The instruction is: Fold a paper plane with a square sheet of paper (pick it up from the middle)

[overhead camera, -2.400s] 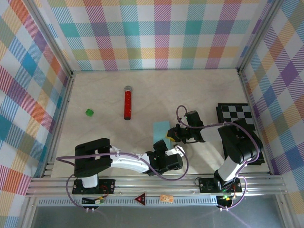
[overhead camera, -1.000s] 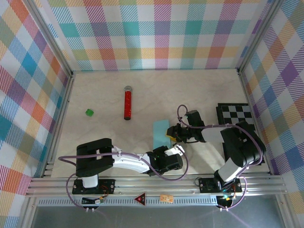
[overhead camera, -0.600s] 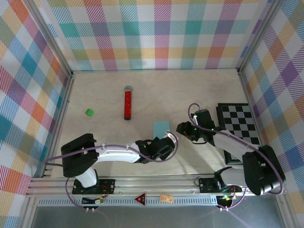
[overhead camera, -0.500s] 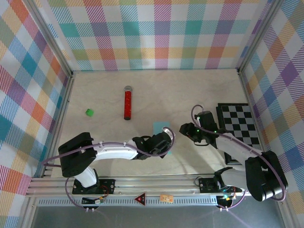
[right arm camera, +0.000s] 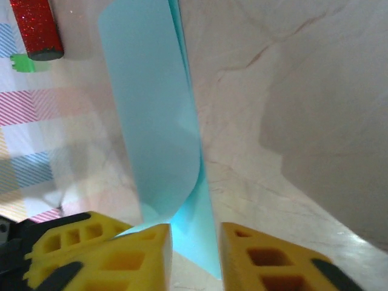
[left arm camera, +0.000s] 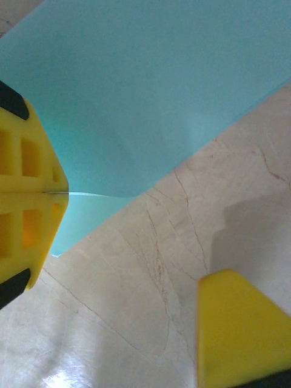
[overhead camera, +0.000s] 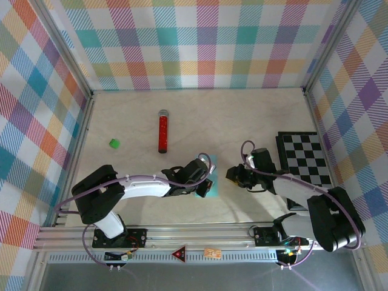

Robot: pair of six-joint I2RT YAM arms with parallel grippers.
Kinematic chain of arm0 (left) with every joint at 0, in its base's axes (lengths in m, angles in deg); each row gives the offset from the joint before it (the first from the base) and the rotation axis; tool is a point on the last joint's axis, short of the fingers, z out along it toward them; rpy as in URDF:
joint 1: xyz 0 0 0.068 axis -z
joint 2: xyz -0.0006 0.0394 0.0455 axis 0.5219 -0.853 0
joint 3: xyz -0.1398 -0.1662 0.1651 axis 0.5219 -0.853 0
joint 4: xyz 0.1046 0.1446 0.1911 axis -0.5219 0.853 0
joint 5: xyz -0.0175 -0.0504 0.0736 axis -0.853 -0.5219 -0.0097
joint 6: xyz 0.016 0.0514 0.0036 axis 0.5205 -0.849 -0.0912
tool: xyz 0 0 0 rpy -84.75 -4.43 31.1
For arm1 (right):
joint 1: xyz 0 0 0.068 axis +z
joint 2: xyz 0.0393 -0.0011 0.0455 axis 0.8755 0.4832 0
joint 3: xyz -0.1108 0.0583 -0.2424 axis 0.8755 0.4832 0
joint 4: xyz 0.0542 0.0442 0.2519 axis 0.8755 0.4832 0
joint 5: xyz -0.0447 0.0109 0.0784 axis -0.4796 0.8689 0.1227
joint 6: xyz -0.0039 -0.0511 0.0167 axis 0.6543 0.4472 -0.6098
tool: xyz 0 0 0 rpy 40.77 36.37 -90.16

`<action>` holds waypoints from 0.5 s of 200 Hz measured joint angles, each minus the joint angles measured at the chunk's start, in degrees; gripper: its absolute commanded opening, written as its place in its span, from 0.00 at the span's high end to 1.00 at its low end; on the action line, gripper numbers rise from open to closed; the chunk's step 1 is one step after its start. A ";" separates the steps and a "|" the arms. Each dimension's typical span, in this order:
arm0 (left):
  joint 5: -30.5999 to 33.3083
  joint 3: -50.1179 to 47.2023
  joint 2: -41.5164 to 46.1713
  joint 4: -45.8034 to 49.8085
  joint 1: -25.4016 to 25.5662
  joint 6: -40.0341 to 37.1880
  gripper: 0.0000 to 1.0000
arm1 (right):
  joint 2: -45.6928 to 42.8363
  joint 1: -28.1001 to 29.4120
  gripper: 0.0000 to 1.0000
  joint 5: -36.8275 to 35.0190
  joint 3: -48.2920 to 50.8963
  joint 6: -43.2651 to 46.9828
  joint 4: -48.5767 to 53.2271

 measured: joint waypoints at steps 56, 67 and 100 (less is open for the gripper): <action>-2.51 -1.86 1.33 -2.93 -2.10 3.08 1.00 | 0.98 5.20 0.98 0.79 1.44 -1.97 -2.38; -2.86 -2.19 1.90 -3.69 -2.25 3.52 1.00 | 1.53 6.32 0.99 0.72 1.44 -2.21 -2.73; -3.65 -2.21 2.25 -4.39 -2.49 5.01 1.00 | 4.33 8.90 1.00 0.13 1.42 -3.06 -4.50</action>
